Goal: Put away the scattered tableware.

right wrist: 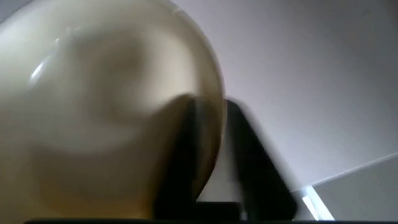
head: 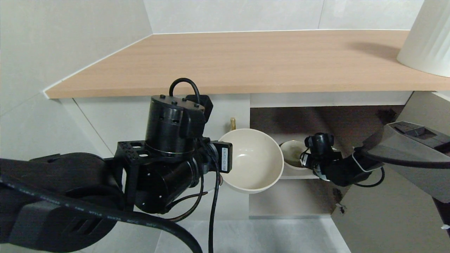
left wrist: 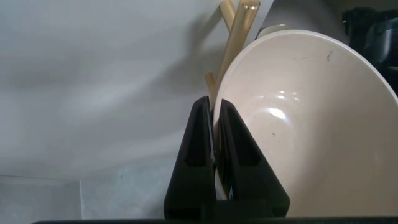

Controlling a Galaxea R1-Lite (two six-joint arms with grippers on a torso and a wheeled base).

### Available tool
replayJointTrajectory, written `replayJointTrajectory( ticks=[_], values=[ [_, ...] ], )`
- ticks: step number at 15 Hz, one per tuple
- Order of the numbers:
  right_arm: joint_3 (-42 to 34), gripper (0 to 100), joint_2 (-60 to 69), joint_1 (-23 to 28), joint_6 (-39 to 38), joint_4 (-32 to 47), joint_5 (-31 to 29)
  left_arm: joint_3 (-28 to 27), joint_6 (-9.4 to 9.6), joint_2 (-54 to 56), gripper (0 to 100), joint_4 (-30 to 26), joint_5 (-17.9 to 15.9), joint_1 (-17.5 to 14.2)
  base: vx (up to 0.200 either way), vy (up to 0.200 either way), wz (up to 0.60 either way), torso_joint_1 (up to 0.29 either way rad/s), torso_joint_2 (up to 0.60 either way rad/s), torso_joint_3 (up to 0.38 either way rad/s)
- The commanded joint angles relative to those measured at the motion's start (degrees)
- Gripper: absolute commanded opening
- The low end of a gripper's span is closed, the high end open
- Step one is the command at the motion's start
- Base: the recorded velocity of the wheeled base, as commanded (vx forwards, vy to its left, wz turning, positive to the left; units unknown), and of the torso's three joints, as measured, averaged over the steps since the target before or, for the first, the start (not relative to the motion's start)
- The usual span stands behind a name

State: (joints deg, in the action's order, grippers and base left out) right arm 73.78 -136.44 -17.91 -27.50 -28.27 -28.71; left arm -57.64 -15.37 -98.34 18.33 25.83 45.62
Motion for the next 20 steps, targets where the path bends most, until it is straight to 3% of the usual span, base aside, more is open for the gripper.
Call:
replayJointTrajectory(
  ticks=[1,4,6,7,13,16,20],
  values=[
    [-0.39,100,1.96,-0.02,-0.1,-0.12,0.06,-0.02,-0.1,-0.97,0,0.12,0.1,0.35,0.0,0.0,0.0,0.0,0.0,0.0],
    [-5.75,100,11.28,-1.52,-0.1,0.85,2.43,0.51,-0.18,-2.82,0,0.3,0.18,2.72,0.0,0.0,0.0,0.0,0.0,0.0],
    [-10.06,100,18.75,-3.1,0.26,4.54,7.35,1.21,-0.1,-4.49,0,1.79,0.27,4.13,0.0,0.0,0.0,0.0,0.0,0.0],
    [-12.87,100,27.1,-3.98,0.61,10.69,14.65,1.65,-0.01,-6.34,0,3.37,2.03,5.27,0.0,0.0,0.0,0.0,0.0,0.0],
    [-14.45,100,49.95,-6.26,4.65,37.94,31.79,1.91,0.52,-12.14,0,5.22,4.31,9.14,0.0,0.0,0.0,0.0,0.0,0.0],
    [-17.97,100,51.1,-9.78,9.84,41.19,34.33,1.56,0.43,-13.81,0,7.59,5.55,10.72,0.0,0.0,0.0,0.0,0.0,0.0],
    [-18.23,100,44.77,-13.64,9.57,41.1,33.63,1.48,0.43,-14.07,0,9.44,6.42,11.78,0.0,0.0,0.0,0.0,0.0,0.0]
  ],
)
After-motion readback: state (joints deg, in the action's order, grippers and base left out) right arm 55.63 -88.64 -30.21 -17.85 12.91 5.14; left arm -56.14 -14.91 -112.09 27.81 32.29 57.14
